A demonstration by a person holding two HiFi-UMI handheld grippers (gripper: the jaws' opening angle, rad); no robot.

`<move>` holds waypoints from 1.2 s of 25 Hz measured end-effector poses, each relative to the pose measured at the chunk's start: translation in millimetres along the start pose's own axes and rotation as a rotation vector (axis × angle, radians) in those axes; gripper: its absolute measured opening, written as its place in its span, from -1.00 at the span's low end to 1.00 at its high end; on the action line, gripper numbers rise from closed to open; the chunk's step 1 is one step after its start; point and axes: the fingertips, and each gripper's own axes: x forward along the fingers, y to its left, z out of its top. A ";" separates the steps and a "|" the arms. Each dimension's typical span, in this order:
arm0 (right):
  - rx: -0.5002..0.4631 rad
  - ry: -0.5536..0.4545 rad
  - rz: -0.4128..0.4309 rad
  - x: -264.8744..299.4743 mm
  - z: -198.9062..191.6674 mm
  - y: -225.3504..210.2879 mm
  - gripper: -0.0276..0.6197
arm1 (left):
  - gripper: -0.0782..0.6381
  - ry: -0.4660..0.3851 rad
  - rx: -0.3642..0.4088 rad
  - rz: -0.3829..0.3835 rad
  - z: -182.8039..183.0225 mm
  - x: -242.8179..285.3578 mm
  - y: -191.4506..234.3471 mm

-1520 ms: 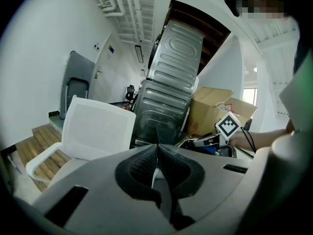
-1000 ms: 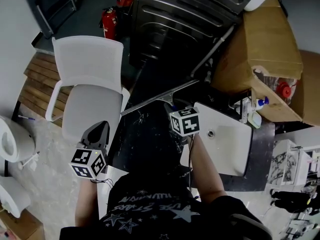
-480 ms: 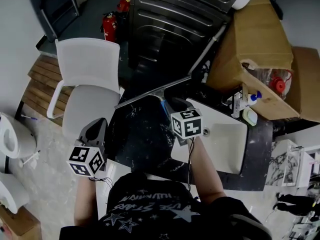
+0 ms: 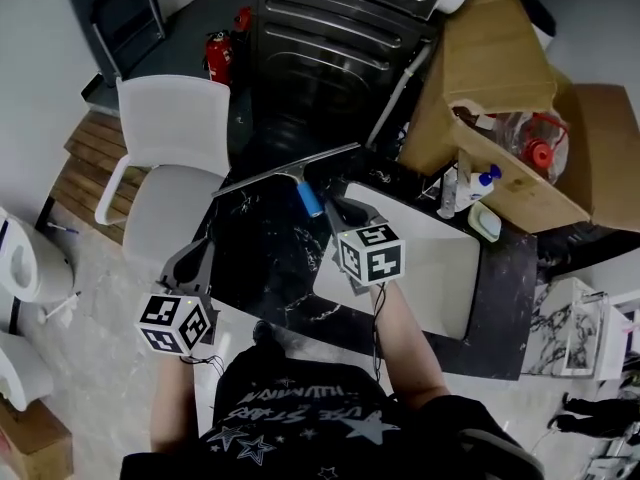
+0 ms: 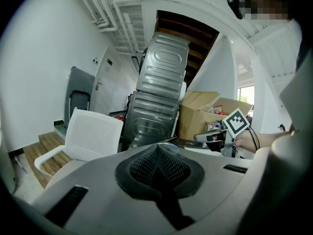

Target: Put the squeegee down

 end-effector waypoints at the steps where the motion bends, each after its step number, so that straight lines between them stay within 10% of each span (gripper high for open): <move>1: -0.004 -0.003 0.007 -7.2 -2.2 0.3 -0.74 | -0.72 -0.002 -0.002 0.004 -2.1 -3.3 -7.0; 30: -0.090 -0.036 0.173 -200.0 -107.3 2.0 -0.75 | -0.72 -0.018 -0.037 0.085 -97.5 -99.9 -202.3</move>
